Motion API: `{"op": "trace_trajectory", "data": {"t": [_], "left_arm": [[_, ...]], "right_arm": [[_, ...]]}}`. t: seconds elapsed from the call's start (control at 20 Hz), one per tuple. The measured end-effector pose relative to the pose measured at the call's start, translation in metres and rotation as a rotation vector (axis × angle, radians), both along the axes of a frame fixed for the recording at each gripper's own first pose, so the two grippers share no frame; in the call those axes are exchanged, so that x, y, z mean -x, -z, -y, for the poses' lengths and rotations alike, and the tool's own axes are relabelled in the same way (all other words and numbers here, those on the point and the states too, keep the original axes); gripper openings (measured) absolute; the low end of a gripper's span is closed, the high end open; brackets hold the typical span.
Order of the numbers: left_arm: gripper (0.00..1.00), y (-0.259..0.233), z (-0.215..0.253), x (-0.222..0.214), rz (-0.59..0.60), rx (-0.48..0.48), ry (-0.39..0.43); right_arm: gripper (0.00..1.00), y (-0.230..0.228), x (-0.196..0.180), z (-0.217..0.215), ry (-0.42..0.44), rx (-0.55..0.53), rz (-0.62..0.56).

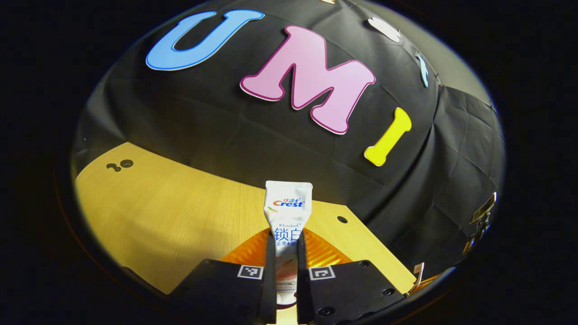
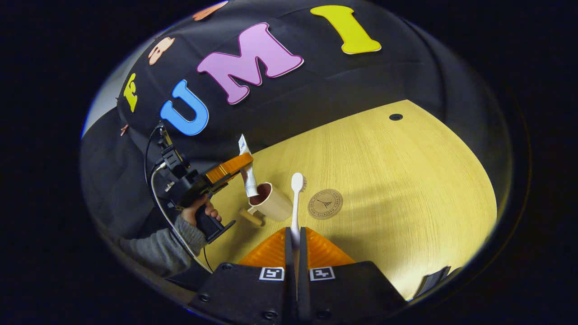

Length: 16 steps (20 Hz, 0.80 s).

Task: Put the toothbrush and toothpaste on the desktop into the cup, then pick up the cup and place it on the coaster on the desktop.

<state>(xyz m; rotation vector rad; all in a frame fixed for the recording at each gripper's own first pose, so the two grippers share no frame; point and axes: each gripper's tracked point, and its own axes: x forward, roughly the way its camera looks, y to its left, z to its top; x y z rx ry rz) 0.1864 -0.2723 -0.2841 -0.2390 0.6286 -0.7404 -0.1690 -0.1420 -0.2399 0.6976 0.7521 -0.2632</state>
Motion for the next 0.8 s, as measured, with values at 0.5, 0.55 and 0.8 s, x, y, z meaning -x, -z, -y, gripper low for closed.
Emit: {"op": "trace_trajectory", "data": {"t": [0.5, 0.55, 0.8], "left_arm": [[0.26, 0.013, -0.005, 0.018, 0.007, -0.069, 0.023], [0.26, 0.014, -0.006, 0.021, 0.004, -0.072, 0.027], [0.28, 0.017, -0.019, 0.032, 0.004, -0.131, 0.04]], "right_arm": [[0.06, -0.011, 0.008, 0.003, 0.061, 0.011, 0.022], [0.06, -0.012, 0.008, 0.002, 0.065, 0.012, 0.025], [0.06, -0.02, 0.008, -0.002, 0.086, 0.016, 0.041]]}}
